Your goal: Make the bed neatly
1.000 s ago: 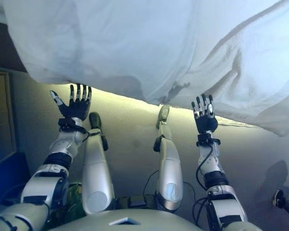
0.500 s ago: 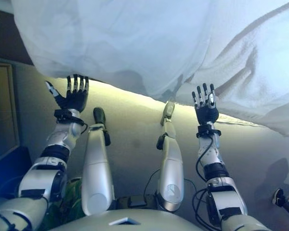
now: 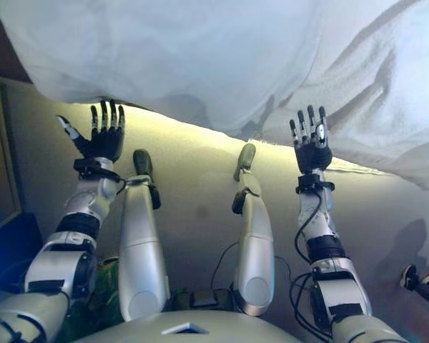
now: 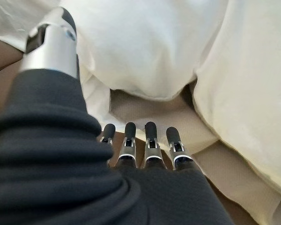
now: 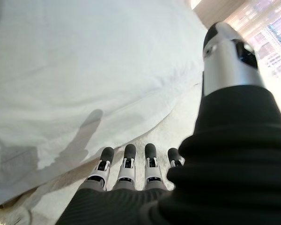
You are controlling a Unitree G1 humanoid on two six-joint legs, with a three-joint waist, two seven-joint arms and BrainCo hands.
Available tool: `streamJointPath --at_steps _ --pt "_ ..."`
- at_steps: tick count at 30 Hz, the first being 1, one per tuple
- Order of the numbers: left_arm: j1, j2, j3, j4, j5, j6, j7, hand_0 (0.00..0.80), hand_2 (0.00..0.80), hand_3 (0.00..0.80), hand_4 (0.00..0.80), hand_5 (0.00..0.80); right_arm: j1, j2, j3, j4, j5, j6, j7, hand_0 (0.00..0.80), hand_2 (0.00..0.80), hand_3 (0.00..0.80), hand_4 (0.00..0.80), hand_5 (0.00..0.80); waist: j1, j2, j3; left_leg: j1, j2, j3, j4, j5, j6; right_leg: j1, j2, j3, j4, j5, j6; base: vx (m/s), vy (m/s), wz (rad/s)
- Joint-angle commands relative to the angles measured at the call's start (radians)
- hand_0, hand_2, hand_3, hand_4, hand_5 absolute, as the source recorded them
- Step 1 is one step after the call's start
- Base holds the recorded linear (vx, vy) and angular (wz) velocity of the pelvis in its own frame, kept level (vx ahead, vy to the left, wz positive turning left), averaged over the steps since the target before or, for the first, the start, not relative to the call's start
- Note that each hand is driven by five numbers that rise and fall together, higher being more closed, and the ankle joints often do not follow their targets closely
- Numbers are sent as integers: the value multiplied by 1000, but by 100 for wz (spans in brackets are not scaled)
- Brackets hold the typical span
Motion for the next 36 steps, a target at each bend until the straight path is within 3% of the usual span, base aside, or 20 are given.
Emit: streamJointPath --at_steps 1,7,13,20,27,36 --pt "-52 -5 34 -65 -24 -3 -50 0 0 0 0 0 32 -102 -79 -87 8 -36 15 0 0 0 0 0 16 44 19 33 -63 9 -123 100 73 26 -15 -21 179 -107 -10 -29 28 -4" --pt "-73 2 40 -70 -24 -36 -35 0 0 0 0 0 42 -119 -92 -85 8 -23 14 0 0 0 0 0 9 60 19 -19 -72 0 46 19 108 -32 -19 14 361 -161 -42 -10 38 -16" --pt "-100 20 61 -44 -24 -48 -15 0 0 0 0 0 37 -142 -84 -75 -3 -23 -5 0 0 0 0 0 -7 77 19 -57 -74 1 142 -27 120 -94 -10 56 467 -191 -57 34 56 -6" --pt "-102 53 53 -31 -24 -118 31 0 0 0 0 0 45 -148 -102 -97 -27 -15 -17 0 0 0 0 0 -17 86 19 -64 -77 13 141 -27 120 -110 -7 70 465 -191 -59 5 52 -5" --pt "-94 175 118 4 -24 -153 46 0 0 0 0 0 51 -194 -124 -73 -24 0 23 0 0 0 0 0 -18 121 19 -50 -74 30 124 -16 109 -120 -22 82 471 -193 -63 -2 72 -1" --pt "-40 231 201 -24 -24 -190 87 0 0 0 0 0 64 -213 -153 -54 -45 12 62 0 0 0 0 0 -3 170 19 9 -91 45 79 -8 96 -86 -51 80 454 -206 -67 -6 42 0"
